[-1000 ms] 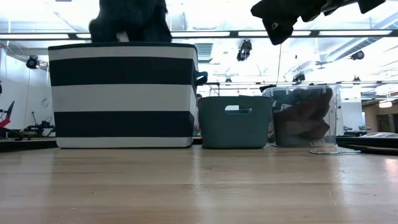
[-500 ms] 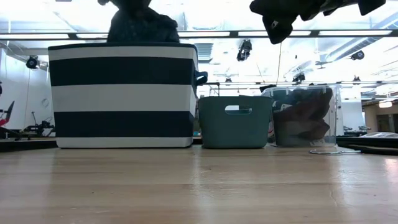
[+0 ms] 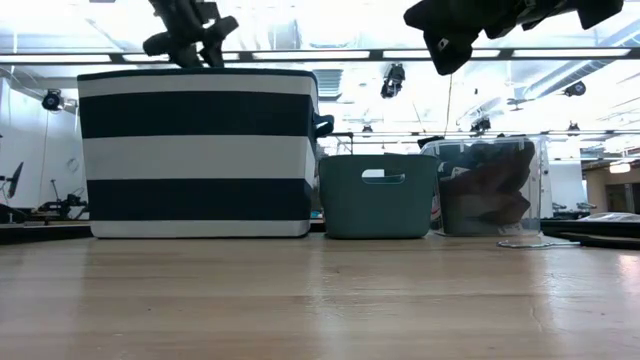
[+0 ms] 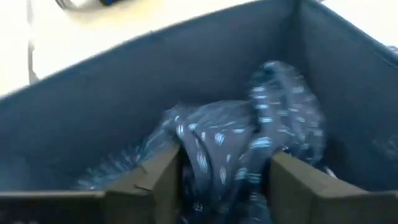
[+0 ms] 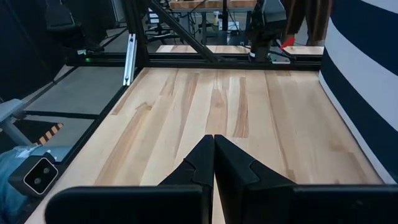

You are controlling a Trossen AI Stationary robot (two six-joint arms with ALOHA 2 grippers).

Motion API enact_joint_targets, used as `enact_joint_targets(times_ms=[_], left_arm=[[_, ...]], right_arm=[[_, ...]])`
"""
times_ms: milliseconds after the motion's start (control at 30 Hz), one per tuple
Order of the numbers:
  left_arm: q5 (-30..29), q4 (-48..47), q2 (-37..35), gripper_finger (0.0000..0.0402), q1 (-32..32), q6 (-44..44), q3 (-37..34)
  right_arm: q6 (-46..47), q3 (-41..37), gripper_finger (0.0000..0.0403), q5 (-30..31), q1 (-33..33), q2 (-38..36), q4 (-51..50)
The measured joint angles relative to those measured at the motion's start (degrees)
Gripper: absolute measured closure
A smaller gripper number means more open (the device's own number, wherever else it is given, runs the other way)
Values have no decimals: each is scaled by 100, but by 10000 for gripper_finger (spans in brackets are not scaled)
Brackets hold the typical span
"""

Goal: Pick & Place Cloths
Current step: Put the black shirt into the blue laundry organizer, then return to Home Position

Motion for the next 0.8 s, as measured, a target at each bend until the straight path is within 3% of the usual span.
enact_joint_targets(times_ms=[200,400,600,800], left_arm=[[746,8,105,129,26,-80,63],[1164,22,0,114,-23,114,209],[1409,126,-216,163,-567,345,46],[1363,283,-296,284,-1366,392,-236]], right_arm=[[0,0,394,1,0,0,-1],[-3,-5,394,1,0,0,92],[-161,-9,394,1,0,0,170],[-348,-9,394,7,-31,0,117]])
